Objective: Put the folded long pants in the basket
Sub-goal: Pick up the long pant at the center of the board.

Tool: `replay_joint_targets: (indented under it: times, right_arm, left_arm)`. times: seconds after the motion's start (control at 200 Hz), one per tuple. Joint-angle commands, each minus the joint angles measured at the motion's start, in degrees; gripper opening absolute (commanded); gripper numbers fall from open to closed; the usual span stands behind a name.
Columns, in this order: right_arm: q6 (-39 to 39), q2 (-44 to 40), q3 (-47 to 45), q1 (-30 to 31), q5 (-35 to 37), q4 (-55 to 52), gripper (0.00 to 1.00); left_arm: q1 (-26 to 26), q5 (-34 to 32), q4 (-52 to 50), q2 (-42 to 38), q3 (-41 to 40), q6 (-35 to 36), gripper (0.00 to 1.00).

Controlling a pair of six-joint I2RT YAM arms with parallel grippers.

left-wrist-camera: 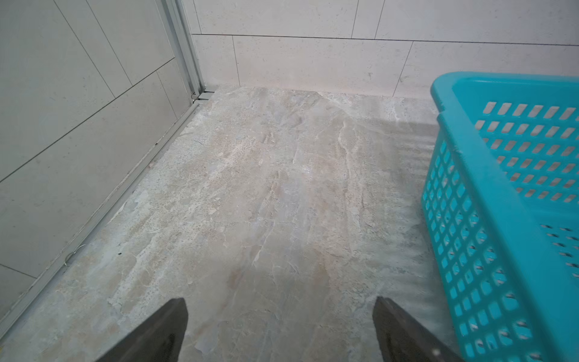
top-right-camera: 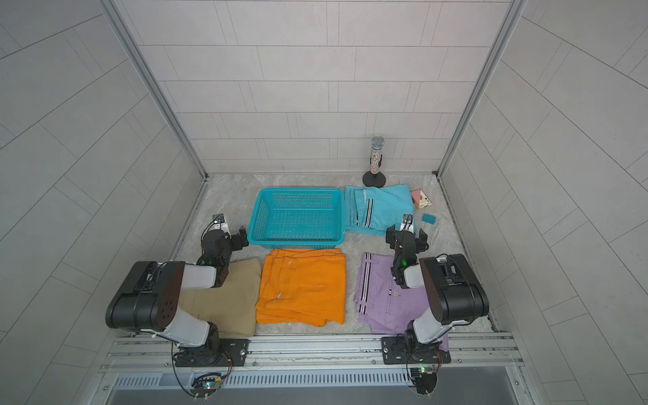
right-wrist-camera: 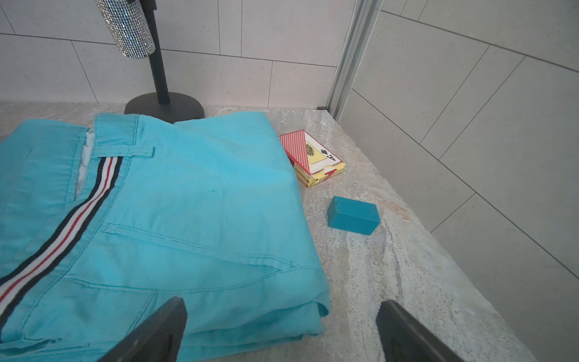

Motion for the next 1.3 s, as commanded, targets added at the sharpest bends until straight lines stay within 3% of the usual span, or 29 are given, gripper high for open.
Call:
replay_joint_targets:
  times: [0.0,0.08,0.335,0.625,0.75,0.81,0.866,0.921,0.986,1.076,1.151,1.296]
  right_arm:
    - [0.6,0.0,0.1,0.2,0.4,0.1,1.0]
    - [0.6,0.0,0.1,0.2,0.4,0.1,1.0]
    - [0.6,0.0,0.1,0.2,0.3,0.1,1.0]
    - [0.4,-0.6,-1.2,0.3,1.2,2.6,1.0]
    - [-0.2,-6.3,-3.3,0.9,1.8,2.7,1.0]
    - [-3.0,-12.4,0.6,3.0,2.0,-9.8,1.0]
    - [-3.4,-17.0,3.3,5.2,1.9,-18.0,1.0]
    - [2.5,-21.4,6.0,6.8,3.2,-25.6,1.0]
    - [13.3,-26.5,12.2,7.8,0.5,-43.8,1.0]
    - [20.6,-30.8,16.8,10.7,-6.8,-58.2,1.0]
    - [27.0,-33.7,17.7,12.8,-12.8,-65.3,1.0]
    - [34.9,-33.2,15.9,16.1,-31.5,-67.1,1.0]
  left_arm:
    - [4.1,10.0,4.9,0.2,-1.6,-1.2,1.0]
    - [5.6,13.3,9.1,0.3,-3.6,-2.0,1.0]
    - [5.7,13.2,8.4,0.3,-3.2,-1.9,1.0]
    - [4.8,11.4,6.6,-0.1,-2.6,-1.4,1.0]
    - [4.5,6.0,7.0,-5.2,-4.3,-3.3,1.0]
    - [4.5,3.7,0.4,-11.9,-5.7,-5.1,1.0]
    - [4.5,-0.3,-14.9,-19.6,-2.6,-11.1,1.0]
    - [4.4,-0.9,-25.8,-25.2,0.7,-14.9,1.0]
    - [3.6,1.4,-35.1,-31.2,3.7,-16.0,1.0]
    - [-2.4,-6.2,-40.8,-39.0,3.6,-19.4,1.0]
    - [-3.0,-0.5,-46.7,-43.8,4.3,-25.3,1.0]
    - [-3.2,11.7,-67.7,-42.1,16.0,-29.7,1.0]
